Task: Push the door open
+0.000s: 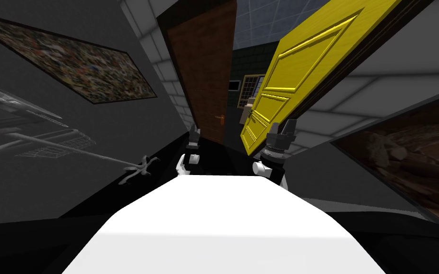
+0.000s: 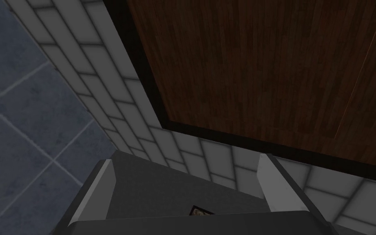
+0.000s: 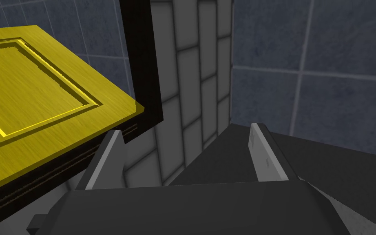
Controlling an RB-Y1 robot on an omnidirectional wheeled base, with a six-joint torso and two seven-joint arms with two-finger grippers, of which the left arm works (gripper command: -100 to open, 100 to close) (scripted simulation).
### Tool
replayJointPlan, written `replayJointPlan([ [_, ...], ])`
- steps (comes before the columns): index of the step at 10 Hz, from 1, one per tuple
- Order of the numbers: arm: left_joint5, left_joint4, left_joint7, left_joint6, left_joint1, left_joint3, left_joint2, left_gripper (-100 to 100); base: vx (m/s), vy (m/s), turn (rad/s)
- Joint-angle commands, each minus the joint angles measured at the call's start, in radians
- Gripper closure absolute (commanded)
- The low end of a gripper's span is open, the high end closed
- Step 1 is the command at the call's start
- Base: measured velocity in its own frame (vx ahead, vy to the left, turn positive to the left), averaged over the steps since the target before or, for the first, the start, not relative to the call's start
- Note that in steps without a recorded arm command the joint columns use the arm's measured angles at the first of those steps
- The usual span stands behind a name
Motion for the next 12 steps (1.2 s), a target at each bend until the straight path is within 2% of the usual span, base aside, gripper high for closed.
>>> replayJointPlan([
  [1, 0.006, 0.05, -0.001, 0.001, -0.029, -0.001, 0.004, -100, 0.113, 0.029, -0.05],
  [6, 0.023, 0.207, -0.008, -0.002, -0.12, -0.01, 0.006, -100, 0.099, 0.038, -0.051],
  [7, 0.023, 0.214, -0.008, -0.002, -0.12, -0.01, 0.006, -100, 0.062, 0.026, -0.026],
  [12, 0.04, 0.375, -0.015, -0.005, -0.212, -0.019, 0.005, -100, 0.082, 0.031, -0.051],
])
